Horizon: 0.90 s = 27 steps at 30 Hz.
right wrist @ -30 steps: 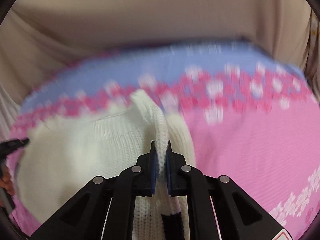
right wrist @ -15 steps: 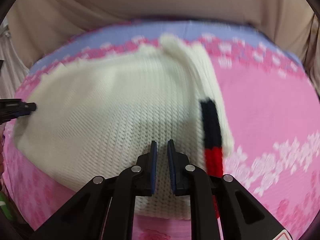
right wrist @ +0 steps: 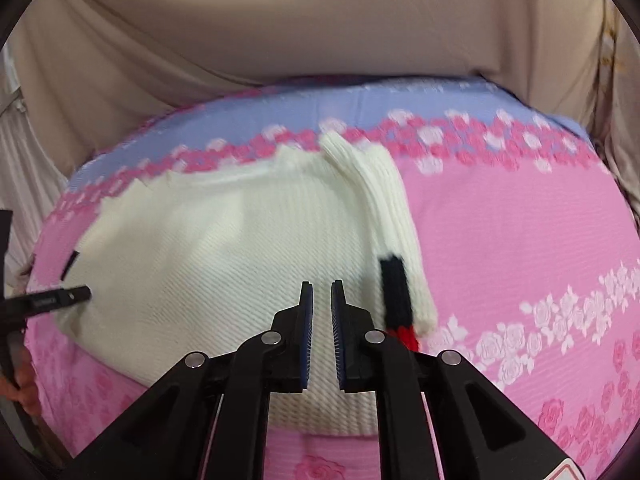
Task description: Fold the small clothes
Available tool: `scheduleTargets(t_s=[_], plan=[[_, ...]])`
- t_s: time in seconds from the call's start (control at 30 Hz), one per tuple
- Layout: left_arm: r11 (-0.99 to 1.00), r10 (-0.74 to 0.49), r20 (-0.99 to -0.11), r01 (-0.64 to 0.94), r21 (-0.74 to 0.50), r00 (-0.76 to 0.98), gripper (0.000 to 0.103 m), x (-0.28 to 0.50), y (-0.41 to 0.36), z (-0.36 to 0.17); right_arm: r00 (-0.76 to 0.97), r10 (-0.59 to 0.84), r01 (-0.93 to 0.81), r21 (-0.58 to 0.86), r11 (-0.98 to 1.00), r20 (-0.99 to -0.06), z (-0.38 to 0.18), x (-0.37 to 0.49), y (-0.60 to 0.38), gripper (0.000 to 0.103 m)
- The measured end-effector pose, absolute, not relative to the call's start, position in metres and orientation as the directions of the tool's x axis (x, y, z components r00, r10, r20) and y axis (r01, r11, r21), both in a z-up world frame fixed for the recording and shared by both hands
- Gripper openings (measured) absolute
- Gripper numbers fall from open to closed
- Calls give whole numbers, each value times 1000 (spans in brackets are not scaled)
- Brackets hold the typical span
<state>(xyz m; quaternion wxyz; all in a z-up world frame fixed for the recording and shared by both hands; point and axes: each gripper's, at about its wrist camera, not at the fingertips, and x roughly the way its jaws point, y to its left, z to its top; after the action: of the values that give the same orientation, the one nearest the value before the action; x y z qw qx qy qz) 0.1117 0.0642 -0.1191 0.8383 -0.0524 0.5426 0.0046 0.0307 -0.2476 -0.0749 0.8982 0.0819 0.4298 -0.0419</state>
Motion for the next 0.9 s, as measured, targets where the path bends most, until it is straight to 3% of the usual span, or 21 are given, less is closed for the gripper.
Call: scheduleTargets(t_s=[0.13, 0.27, 0.37, 0.53, 0.9], plan=[[991, -30, -921, -111, -80, 389, 50, 106, 85, -128, 644, -36, 128, 60, 990, -764, -77, 69, -250, 9], [993, -19, -920, -98, -63, 392, 50, 103, 86, -129, 530, -128, 229, -4, 973, -838, -121, 114, -287, 6], [994, -22, -916, -88, -63, 401, 50, 100, 86, -127, 594, -133, 248, 23, 969, -794, -94, 104, -285, 6], [994, -26, -918, -84, -64, 396, 50, 99, 84, -128, 660, 1, 109, 97, 989, -751, -59, 47, -226, 10], [996, -6, -918, -82, -42, 395, 51, 96, 80, -131, 480, 73, 5, 86, 996, -874, -140, 6, -172, 10]])
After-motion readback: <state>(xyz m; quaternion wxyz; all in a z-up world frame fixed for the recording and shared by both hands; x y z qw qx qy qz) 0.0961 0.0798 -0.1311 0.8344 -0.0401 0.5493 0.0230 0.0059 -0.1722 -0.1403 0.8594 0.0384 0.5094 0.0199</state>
